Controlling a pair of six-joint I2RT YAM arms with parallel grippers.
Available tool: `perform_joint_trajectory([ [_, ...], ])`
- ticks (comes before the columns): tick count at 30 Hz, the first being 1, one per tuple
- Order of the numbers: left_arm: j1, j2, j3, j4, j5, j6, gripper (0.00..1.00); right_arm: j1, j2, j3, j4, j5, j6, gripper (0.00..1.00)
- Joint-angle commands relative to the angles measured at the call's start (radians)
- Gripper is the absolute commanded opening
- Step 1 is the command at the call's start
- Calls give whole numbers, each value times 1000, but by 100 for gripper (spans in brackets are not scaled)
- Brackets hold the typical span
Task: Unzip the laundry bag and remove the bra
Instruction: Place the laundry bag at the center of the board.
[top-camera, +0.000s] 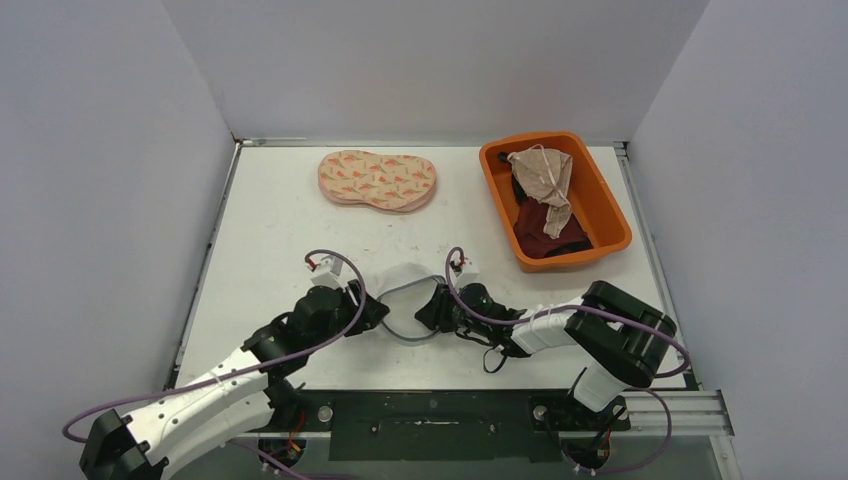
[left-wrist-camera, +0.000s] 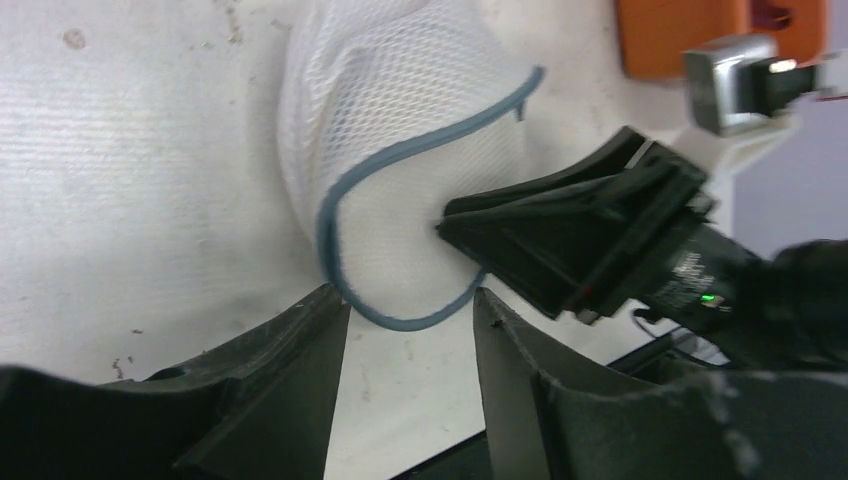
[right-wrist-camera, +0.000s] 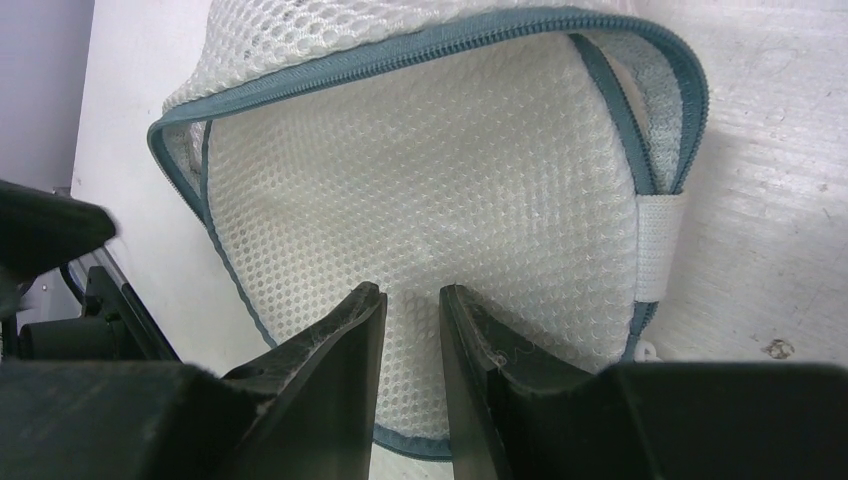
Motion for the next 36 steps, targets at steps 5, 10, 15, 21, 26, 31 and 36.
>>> perform_joint_trajectory([
  [5, -3, -35, 145, 18, 82, 28, 55, 13, 28, 29, -75, 77, -17, 29],
  [10, -3, 73, 173, 119, 109, 35, 53, 33, 42, 35, -80, 93, -21, 31],
  [15, 13, 177, 198, 148, 36, 75, 46, 49, 48, 41, -85, 124, -20, 31],
  [21, 94, 289, 182, 181, 28, 95, 38, 75, 28, 47, -110, 149, -33, 32],
  [26, 128, 352, 163, 221, -15, 108, 34, 88, 24, 48, -115, 156, -34, 32],
  [31, 152, 422, 156, 255, -37, 95, 28, 104, 15, 48, -117, 159, -37, 32],
  [36, 156, 519, 165, 296, -59, 81, 24, 115, -2, 33, -121, 172, -40, 32],
])
